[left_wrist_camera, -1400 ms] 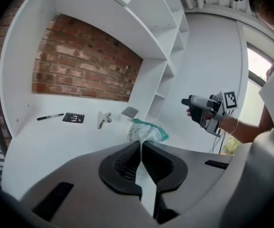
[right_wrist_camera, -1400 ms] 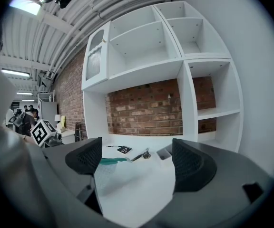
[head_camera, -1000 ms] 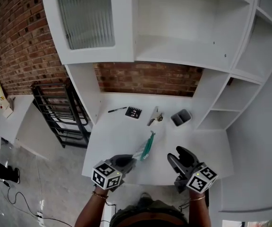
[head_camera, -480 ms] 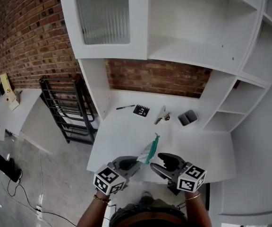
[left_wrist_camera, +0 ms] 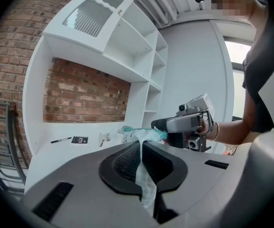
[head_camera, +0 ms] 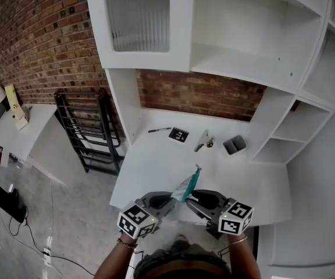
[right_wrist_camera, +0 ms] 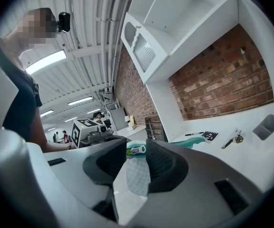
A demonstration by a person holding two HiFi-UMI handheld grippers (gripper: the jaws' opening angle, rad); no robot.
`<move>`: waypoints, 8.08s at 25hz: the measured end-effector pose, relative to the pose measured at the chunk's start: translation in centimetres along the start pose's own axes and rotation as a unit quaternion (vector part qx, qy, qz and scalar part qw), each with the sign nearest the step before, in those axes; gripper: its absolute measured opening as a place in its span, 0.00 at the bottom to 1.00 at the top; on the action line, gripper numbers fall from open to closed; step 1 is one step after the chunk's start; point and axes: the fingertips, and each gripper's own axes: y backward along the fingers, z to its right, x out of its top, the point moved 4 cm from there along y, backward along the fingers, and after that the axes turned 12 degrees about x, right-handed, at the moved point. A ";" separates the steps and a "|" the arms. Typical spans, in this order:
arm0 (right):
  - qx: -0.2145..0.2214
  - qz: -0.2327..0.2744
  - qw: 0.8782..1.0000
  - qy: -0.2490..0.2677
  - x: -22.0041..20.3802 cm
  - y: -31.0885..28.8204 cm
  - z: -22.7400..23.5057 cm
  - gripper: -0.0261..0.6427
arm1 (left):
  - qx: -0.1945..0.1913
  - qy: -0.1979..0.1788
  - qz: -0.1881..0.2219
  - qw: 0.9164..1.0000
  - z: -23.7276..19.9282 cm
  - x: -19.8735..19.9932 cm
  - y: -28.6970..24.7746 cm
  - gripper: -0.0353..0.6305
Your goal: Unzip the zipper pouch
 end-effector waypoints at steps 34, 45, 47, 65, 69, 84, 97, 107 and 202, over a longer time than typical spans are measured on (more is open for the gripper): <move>-0.031 0.045 0.998 -0.002 1.5 1.2 0.0 0.04 | -0.050 -0.053 0.000 0.997 2.4 -0.6 0.6 0.07; -0.081 0.033 0.996 -0.005 1.2 1.5 1.6 0.05 | -0.103 -0.131 0.031 0.986 4.9 -0.1 1.0 0.07; -0.082 0.032 0.996 -0.003 1.2 1.5 1.8 0.05 | -0.100 -0.132 0.030 0.986 4.8 -0.2 1.0 0.07; -0.117 0.006 0.993 0.012 0.9 2.3 4.0 0.05 | -0.103 -0.118 0.024 0.987 4.1 -0.6 1.3 0.07; -0.116 0.004 0.993 0.018 1.1 2.4 4.0 0.05 | -0.101 -0.114 0.024 0.988 3.9 -0.6 1.3 0.07; -0.136 -0.002 0.991 0.015 0.9 3.4 5.8 0.05 | -0.088 -0.098 0.023 0.991 3.0 -0.7 1.5 0.07; -0.161 -0.006 0.987 0.009 0.5 4.5 7.6 0.05 | -0.066 -0.075 0.015 0.995 1.4 -1.9 2.6 0.07; -0.173 -0.009 0.985 0.006 0.3 4.3 8.4 0.05 | -0.069 -0.058 0.021 0.996 0.5 -2.1 3.1 0.07; -0.334 0.079 0.938 -0.049 -2.3 17.5 7.9 0.08 | -0.040 0.044 -0.033 0.998 -8.6 -4.6 -16.2 0.18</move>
